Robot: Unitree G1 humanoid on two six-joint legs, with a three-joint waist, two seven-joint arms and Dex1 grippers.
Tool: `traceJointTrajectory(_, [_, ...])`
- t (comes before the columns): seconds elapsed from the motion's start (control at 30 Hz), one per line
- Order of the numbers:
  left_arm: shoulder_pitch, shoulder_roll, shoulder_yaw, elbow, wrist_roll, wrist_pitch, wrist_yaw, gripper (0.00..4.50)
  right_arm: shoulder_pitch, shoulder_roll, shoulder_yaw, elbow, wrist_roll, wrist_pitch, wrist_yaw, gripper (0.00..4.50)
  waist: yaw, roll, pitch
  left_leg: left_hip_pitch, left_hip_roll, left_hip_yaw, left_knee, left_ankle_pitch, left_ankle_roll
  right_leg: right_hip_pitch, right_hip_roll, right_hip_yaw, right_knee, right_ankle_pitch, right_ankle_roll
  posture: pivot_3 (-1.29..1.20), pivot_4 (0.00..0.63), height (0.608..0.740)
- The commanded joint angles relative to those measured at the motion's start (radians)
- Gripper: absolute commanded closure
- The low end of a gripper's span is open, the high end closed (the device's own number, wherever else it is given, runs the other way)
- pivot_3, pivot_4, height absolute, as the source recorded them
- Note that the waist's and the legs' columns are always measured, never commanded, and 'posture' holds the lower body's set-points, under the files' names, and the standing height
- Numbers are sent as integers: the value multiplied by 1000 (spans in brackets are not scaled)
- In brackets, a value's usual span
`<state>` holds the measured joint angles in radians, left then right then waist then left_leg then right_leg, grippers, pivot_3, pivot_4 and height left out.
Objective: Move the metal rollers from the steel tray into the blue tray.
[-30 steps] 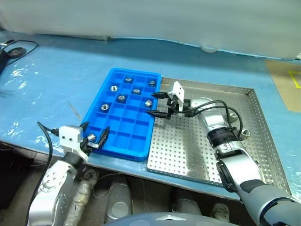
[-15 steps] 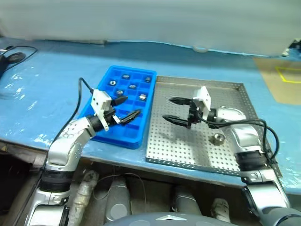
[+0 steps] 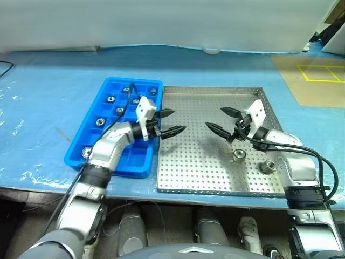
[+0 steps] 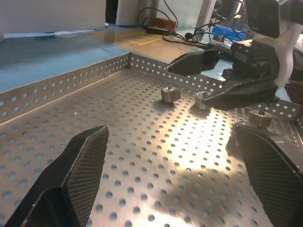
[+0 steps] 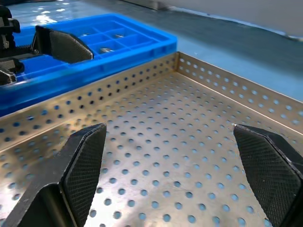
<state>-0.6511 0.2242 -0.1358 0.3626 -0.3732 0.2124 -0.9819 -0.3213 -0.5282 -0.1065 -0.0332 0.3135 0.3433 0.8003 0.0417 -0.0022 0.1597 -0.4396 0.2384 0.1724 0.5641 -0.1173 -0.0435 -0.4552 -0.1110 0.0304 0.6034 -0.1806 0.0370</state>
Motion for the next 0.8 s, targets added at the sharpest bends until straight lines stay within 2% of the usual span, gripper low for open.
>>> traceJointTrajectory(0.03, [-97, -60, -29, 145, 43, -78, -49, 29, 15, -20, -47, -77, 31, 37, -35, 0, -1, 0, 0, 0, 0, 1, 0, -1, 1, 0, 0, 0, -1, -1, 0, -235, 150, 740])
traceJointTrajectory(0.23, [-266, -179, -36, 440, 118, -223, -96, 29, 99, -61, -117, -167, 12, 95, -136, 0, -4, 0, 0, 1, 0, 3, -1, -3, 5, 0, -1, 0, -1, -2, 0, -370, 150, 740])
traceJointTrajectory(0.37, [-342, -257, -19, 585, 140, -289, -124, 29, 210, -70, -200, -281, 31, 165, -203, 0, -10, 0, 0, 2, 0, 4, 1, -3, 5, 2, -1, 2, -1, -3, 0, -454, 150, 740])
traceJointTrajectory(0.57, [-380, -330, -17, 684, 174, -323, -191, 29, 373, -67, -298, -462, 107, 276, -239, 0, -52, 0, 0, 2, 0, 4, 3, -3, 5, 2, -1, 3, -2, -8, 9, -589, 150, 740])
traceJointTrajectory(0.8, [-417, -354, 6, 745, 191, -328, -256, 29, 560, -61, -316, -667, 252, 423, -229, 0, -97, 0, 0, 1, 0, 4, 1, -4, 6, 2, -1, 2, -7, -8, 9, -666, 150, 740])
